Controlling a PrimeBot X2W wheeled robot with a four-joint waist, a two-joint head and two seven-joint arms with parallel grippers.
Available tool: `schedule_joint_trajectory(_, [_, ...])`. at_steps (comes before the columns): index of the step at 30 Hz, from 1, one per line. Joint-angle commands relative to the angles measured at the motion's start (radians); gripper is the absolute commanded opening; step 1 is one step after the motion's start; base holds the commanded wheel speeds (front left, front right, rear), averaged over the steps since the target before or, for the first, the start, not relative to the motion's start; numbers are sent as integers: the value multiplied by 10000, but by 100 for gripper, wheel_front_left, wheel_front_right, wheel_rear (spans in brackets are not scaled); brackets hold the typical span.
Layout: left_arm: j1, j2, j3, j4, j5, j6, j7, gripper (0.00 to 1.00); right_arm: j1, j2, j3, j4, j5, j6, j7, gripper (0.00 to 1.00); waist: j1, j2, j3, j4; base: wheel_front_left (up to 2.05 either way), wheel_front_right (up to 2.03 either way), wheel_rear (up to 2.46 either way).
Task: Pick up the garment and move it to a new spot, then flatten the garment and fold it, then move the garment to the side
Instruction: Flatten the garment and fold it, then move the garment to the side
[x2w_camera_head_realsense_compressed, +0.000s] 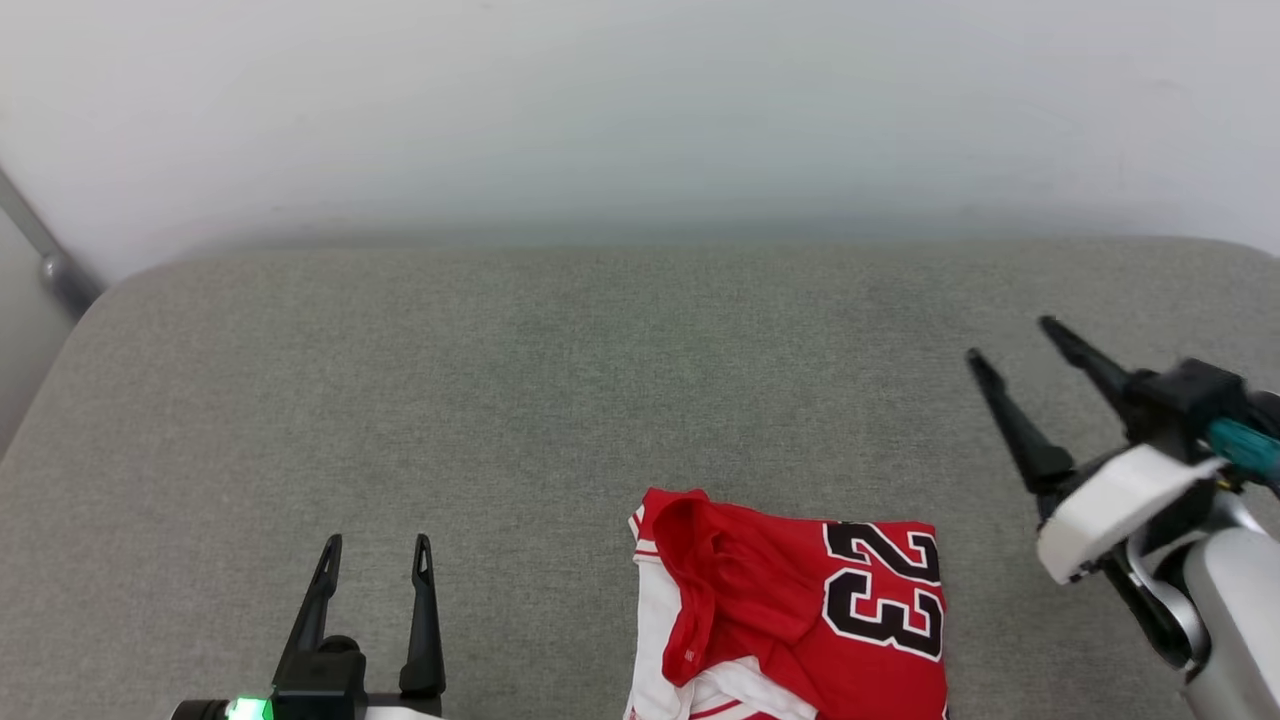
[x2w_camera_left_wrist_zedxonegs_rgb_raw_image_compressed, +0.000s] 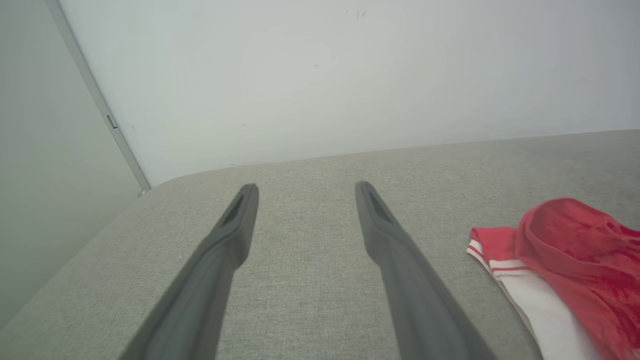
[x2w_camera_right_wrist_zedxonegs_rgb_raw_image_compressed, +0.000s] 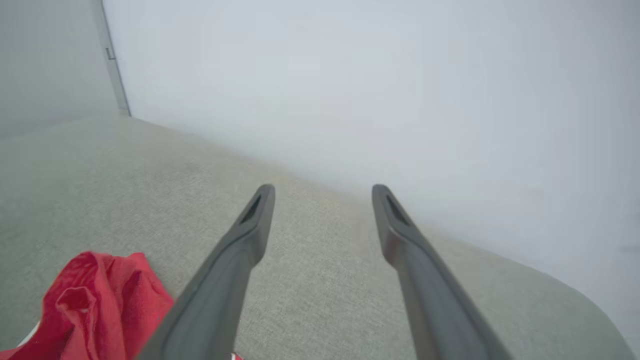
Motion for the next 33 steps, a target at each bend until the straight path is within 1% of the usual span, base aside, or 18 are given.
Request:
schedule_joint_trajectory(1, [151,-27,48,-29,24,-3,-41,100,222,170,-265,-2,-185,-7,-255,100,0,0,-62,-55,0,0,0])
schedule_joint_trajectory(4, [113,-49,83,-32,7,-38,-42,100,978,888,-1524,-127,-1109,-6,-1278,100,0,0,-132,-113,0,0,0])
schedule_joint_trajectory(7, [128,-69,92,-61,10,-57,-41,100,1710,1554,-2538,-448,-1824,-7,-1724,100,0,0,-183,-158,0,0,0])
schedule_joint_trajectory(9, [136,-83,98,-71,13,-83,-41,100,2227,2078,-3096,-762,-2200,-7,-1843,100,0,0,-213,-179,0,0,0])
schedule_joint_trajectory(13, [237,-109,97,-108,33,-120,-41,100,3180,3001,-4001,-1609,-2562,-7,-1885,100,0,0,-281,-199,0,0,0])
schedule_joint_trajectory(16, [343,-127,92,-116,42,-152,-41,100,3928,3489,-4353,-2236,-2690,-7,-1884,100,0,0,-328,-198,0,0,0])
schedule_joint_trajectory(17, [382,-140,110,-139,29,-178,-33,100,4544,3764,-4469,-2636,-2662,-7,-1888,100,0,0,-374,-188,0,0,0])
schedule_joint_trajectory(21, [490,-160,146,-191,-40,-239,-32,100,5184,3946,-4406,-2887,-2535,-7,-1888,100,0,0,-398,-161,0,0,0])
schedule_joint_trajectory(26, [534,-219,215,-281,-125,-404,-32,100,5561,4029,-4373,-2958,-2428,-7,-1889,100,0,0,-375,-98,0,0,0])
schedule_joint_trajectory(33, [512,-289,307,-281,-78,-502,-32,100,5512,4028,-4391,-2897,-2161,-7,-1890,100,0,0,-348,-28,0,0,0])
